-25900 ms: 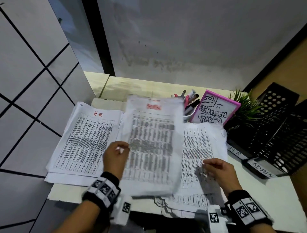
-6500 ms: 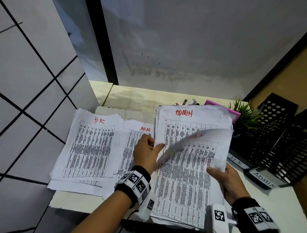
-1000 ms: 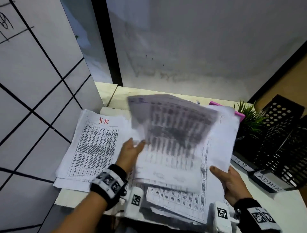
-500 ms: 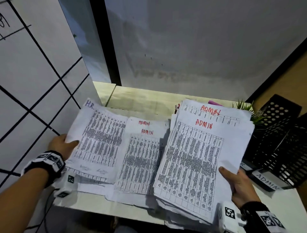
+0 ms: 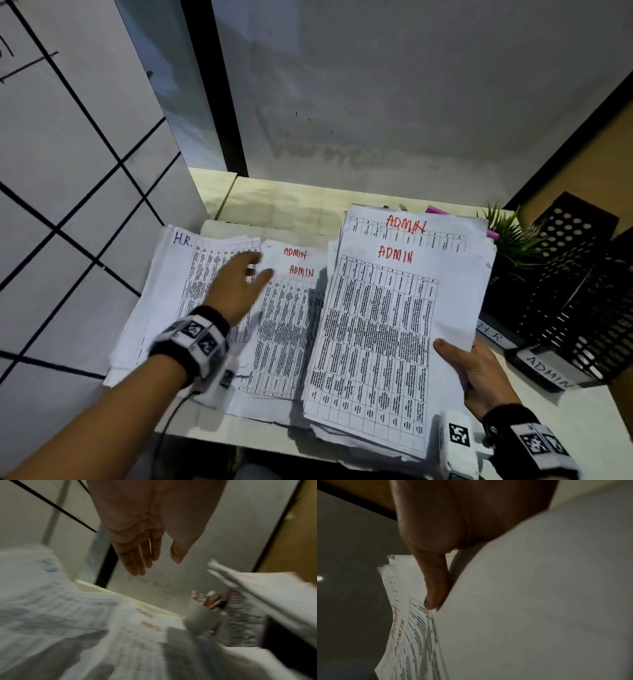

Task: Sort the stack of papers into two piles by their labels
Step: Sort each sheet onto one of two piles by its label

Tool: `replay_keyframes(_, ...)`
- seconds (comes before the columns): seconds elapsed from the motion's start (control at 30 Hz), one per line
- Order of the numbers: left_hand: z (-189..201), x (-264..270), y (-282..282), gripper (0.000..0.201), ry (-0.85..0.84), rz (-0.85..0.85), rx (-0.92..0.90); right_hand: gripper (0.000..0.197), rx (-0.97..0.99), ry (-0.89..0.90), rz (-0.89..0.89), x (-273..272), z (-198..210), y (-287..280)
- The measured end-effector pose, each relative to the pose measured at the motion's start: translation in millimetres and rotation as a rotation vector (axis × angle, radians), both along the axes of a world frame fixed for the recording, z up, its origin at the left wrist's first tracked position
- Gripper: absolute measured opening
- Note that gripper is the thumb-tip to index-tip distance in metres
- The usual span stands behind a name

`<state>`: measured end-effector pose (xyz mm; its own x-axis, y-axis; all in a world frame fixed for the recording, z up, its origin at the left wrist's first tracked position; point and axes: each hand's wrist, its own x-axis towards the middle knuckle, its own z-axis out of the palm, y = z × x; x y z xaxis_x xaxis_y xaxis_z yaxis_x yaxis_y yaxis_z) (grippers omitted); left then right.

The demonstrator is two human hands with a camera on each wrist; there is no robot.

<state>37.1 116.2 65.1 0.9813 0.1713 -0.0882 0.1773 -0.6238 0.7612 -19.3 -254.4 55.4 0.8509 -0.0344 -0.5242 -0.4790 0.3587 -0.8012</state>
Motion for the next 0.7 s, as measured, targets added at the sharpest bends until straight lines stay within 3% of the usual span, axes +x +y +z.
replay_keyframes(0.17, 8, 0, -87, 0.054, 0.212, -0.129, -0.366, 0.046, -0.019, -0.001, 0.001, 4, 0, 1)
replay_keyframes(0.27, -2, -1, -110, 0.054, 0.191, 0.032, -0.422, 0.051, -0.06, -0.008, 0.012, 6, -2, -3)
replay_keyframes(0.4, -11, -2, -116, 0.022, 0.053, 0.205, -0.542, 0.038, -0.077, -0.014, 0.044, 9, -4, -9)
replay_keyframes(0.47, -8, -5, -117, 0.03, 0.052, 0.296, -0.6, 0.039, -0.087, -0.021, 0.066, 11, -6, -10)
replay_keyframes(0.53, -11, -7, -116, 0.045, 0.038, 0.316, -0.608, 0.038, -0.096, -0.021, 0.058, 13, -9, -8)
replay_keyframes(0.63, -11, -12, -116, 0.05, 0.019, 0.301, -0.581, 0.038, -0.111, -0.026, 0.031, 14, -13, -4)
replay_keyframes(0.7, -12, -19, -115, 0.046, -0.076, 0.22, -0.486, 0.053, -0.101, -0.027, 0.031, 14, -14, 0)
